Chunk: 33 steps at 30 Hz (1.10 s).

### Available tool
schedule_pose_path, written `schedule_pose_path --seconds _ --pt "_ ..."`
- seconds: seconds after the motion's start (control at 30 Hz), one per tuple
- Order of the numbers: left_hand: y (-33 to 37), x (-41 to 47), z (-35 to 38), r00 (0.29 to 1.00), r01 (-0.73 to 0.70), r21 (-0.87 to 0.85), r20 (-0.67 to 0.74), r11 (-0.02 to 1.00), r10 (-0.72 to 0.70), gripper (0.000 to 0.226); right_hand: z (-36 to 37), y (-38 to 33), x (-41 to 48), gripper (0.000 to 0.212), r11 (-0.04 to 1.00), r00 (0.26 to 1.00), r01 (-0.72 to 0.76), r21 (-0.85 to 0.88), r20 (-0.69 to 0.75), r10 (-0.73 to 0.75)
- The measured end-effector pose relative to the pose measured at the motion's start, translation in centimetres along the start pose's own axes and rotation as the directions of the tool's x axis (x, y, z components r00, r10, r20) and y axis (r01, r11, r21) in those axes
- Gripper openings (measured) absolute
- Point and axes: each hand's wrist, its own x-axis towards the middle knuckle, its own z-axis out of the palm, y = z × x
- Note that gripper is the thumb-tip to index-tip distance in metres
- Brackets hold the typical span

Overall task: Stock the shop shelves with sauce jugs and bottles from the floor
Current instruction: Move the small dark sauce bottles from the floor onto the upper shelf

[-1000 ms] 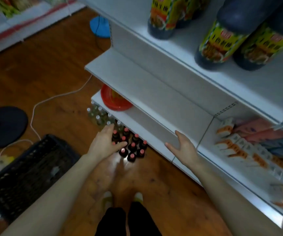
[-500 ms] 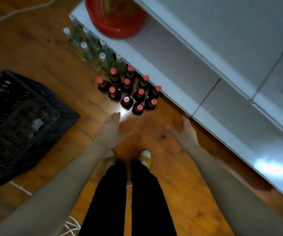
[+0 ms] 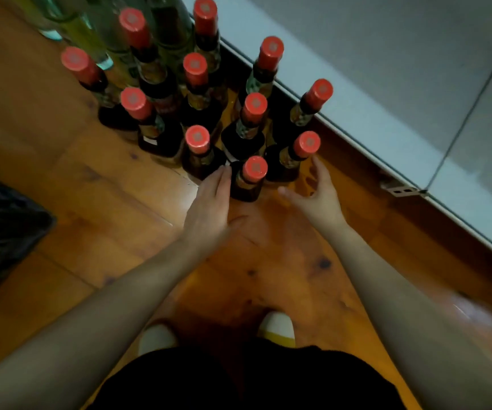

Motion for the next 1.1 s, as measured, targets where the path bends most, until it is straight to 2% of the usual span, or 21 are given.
schedule_pose_path --seconds 0.17,0.27,0.47,0.57,0.77,0.9,1.1 --pt "-0.6 2.2 3.7 0.979 -0.025 -0.065 -0.203 0.998 0.012 0.095 2.3 1.6 3.0 0.07 0.977 0.977 0.205 0.054 -0.074 -0.201" --pt "-0.8 2.8 5.0 0.961 -0.05 -0.122 -0.278 0.991 0.014 0.092 3.2 2.3 4.0 0.068 0.966 0.964 0.253 0.049 -0.095 -0.248" --pt "-1.1 3.2 5.4 0.96 -0.106 -0.327 -0.281 0.939 0.01 0.08 3.5 3.0 4.8 0.078 0.964 0.96 0.262 0.041 -0.112 -0.256" --pt "-1.0 3.3 5.2 0.966 -0.101 -0.361 -0.257 0.927 0.005 0.077 3.6 3.1 4.7 0.077 0.963 0.956 0.266 0.037 -0.139 -0.259" --pt "-0.2 1.8 2.8 0.984 0.002 -0.339 -0.169 0.941 -0.063 0.074 2.2 1.3 1.5 0.075 0.98 0.957 0.183 0.082 -0.245 -0.158" --pt "2.8 -2.0 -2.3 0.981 0.107 -0.361 -0.115 0.926 -0.158 0.075 -0.6 -2.5 -3.4 0.072 0.994 0.97 0.082 0.073 -0.235 -0.063" --pt "9.6 -8.0 -12.3 0.969 0.153 -0.37 -0.123 0.916 -0.212 0.074 -5.1 -10.6 -12.4 0.071 0.995 0.984 -0.004 0.102 -0.176 0.022"
